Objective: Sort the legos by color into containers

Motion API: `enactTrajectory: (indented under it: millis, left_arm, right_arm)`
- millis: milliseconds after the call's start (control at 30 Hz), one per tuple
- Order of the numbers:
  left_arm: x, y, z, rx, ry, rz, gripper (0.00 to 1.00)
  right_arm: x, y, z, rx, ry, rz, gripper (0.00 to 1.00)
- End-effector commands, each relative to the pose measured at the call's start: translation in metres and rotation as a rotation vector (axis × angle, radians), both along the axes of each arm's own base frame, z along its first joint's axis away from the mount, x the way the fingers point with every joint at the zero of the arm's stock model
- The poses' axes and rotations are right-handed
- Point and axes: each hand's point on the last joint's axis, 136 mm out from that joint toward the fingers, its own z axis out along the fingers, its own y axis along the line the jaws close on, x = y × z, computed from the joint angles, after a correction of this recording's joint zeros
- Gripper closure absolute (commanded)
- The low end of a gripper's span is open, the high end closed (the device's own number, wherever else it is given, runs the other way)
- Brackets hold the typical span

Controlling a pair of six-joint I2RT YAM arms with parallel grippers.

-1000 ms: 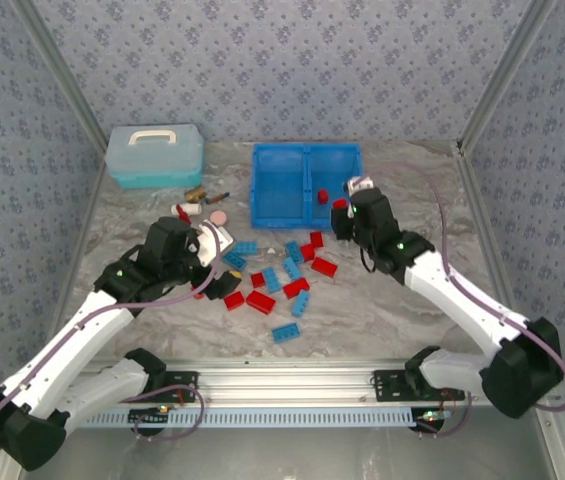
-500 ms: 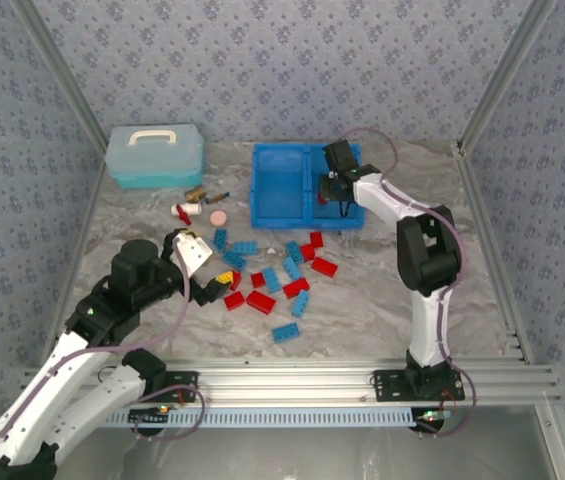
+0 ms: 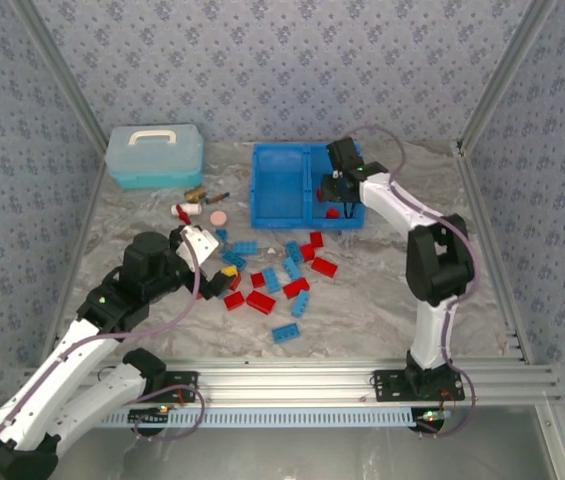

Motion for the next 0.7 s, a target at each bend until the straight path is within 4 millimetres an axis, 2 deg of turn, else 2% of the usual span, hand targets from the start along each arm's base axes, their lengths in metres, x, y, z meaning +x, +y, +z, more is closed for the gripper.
enactTrajectory:
  millis: [0, 100, 133, 200, 267, 333, 433, 567, 667]
  left_arm:
    - [0.02, 0.009, 0.026, -0.139, 0.0, 0.177, 0.01]
    - [0.035, 0.025, 0.048, -0.284, 0.13, 0.415, 0.02]
    - [0.039, 0.031, 0.048, -0.333, 0.194, 0.507, 0.03]
    - [0.043, 0.029, 0.036, -0.406, 0.322, 0.618, 0.05]
    - [0.046, 0.012, 0.016, -0.451, 0.448, 0.673, 0.06]
    - [0.047, -0.017, -0.005, -0.479, 0.562, 0.688, 0.06]
    - [0.045, -0.052, -0.043, -0.454, 0.71, 0.765, 0.12]
    - [0.038, -0.1, -0.085, -0.323, 0.816, 0.794, 0.24]
    - [0.034, -0.125, -0.114, -0.204, 0.871, 0.818, 0.31]
  right_arm:
    - [-0.032, -0.001, 0.064, 0.044, -0.12, 0.035, 0.53]
    - [-0.077, -0.005, 0.102, 0.094, -0.221, 0.051, 0.48]
    - [-0.095, -0.008, 0.112, 0.11, -0.254, 0.05, 0.46]
    - [-0.131, -0.017, 0.115, 0.13, -0.291, 0.038, 0.37]
    - [-0.16, -0.032, 0.117, 0.164, -0.331, -0.002, 0.26]
    - [-0.188, -0.043, 0.109, 0.214, -0.345, -0.018, 0.15]
    - [-0.221, -0.06, 0.09, 0.253, -0.328, -0.042, 0.05]
    - [-0.254, -0.078, 0.064, 0.277, -0.282, -0.074, 0.01]
    - [-0.27, -0.087, 0.049, 0.281, -0.251, -0.093, 0.01]
